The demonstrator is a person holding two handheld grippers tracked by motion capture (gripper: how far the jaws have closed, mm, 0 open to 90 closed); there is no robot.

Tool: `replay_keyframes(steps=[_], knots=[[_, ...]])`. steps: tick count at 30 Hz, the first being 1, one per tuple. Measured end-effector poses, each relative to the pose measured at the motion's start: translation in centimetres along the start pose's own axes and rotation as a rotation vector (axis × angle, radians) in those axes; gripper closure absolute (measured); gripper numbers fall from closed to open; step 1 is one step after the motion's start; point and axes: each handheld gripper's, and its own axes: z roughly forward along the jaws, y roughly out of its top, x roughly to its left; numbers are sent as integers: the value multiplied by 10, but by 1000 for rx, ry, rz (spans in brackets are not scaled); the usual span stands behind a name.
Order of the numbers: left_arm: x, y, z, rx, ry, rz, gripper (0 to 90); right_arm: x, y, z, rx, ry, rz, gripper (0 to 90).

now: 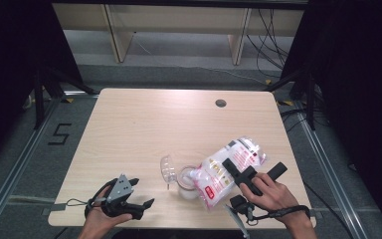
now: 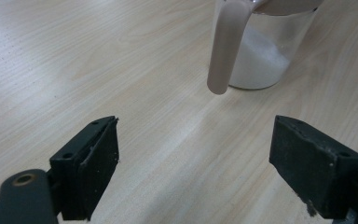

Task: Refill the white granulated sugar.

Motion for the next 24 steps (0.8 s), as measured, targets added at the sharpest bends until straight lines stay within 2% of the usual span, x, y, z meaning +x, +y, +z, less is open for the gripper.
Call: replay_keyframes(steps=[7,8,9,10,12,13,14,18,22,23,24], knots=[[0,0,0,0,0,0,153,1,1,1,-2,-2,-1,751],[0,0,0,0,0,-7,154,-1,1,0,4,2,-26,752],[0,0,0,1,0,-7,153,-1,1,0,5,2,-26,752],[0,0,0,1,-1,-2,154,0,1,1,-4,1,-1,752],[1,0,0,2,-2,24,154,0,0,0,-1,1,-2,753],[1,0,0,2,-2,21,154,0,0,0,1,2,-2,753],[1,0,0,2,-2,23,154,-2,0,-1,7,5,-25,753],[1,0,0,1,-1,22,154,-2,-1,-1,11,10,-26,755],[1,1,0,1,-1,24,154,1,0,0,1,9,0,756],[1,1,0,1,-1,23,153,1,0,0,-1,8,3,757],[0,0,0,-1,0,-6,154,1,0,0,-2,8,5,757]])
